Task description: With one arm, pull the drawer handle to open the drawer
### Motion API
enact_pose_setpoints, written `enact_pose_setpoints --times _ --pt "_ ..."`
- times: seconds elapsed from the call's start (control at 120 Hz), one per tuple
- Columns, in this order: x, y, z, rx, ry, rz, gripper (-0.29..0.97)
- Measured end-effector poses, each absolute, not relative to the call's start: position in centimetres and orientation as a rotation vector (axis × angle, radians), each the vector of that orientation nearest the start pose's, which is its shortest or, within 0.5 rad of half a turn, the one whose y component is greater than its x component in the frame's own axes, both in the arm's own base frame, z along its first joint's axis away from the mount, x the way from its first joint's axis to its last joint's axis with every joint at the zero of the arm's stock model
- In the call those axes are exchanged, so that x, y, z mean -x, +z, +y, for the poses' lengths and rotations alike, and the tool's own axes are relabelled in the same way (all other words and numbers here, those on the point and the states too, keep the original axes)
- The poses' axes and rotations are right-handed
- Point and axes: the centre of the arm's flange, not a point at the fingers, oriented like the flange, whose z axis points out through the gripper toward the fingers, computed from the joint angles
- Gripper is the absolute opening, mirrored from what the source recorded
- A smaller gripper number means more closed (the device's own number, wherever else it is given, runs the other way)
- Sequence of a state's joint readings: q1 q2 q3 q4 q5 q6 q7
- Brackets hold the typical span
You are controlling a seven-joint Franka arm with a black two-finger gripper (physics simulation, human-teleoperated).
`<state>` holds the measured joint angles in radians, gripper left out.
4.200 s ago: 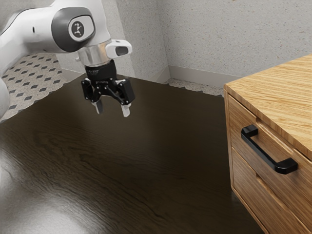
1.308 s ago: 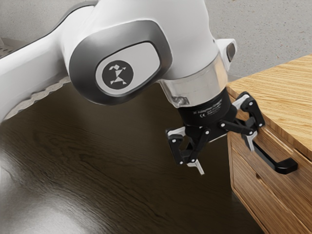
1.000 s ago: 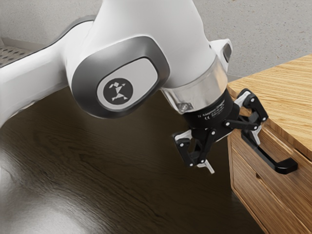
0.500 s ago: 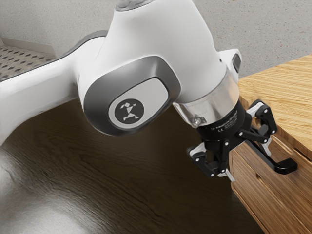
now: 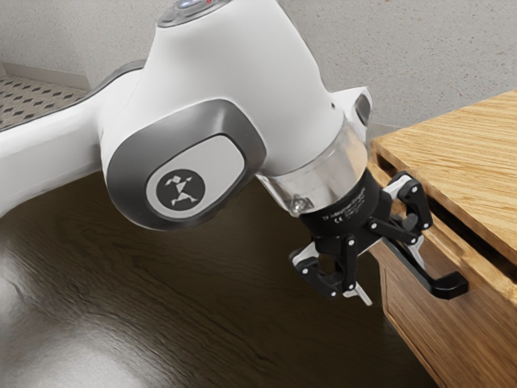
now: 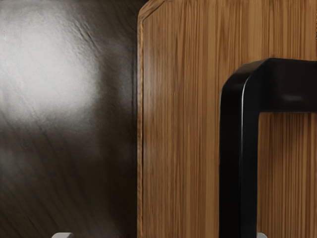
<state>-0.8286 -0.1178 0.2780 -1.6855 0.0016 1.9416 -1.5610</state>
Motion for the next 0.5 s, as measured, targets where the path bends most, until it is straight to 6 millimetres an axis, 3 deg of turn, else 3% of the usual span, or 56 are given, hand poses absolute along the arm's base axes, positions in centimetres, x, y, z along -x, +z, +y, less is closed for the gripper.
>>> enact_pose_setpoints --times 0.5 --pt "-44.2 67.1 -25.4 3.053 -0.243 -1.687 0.41"
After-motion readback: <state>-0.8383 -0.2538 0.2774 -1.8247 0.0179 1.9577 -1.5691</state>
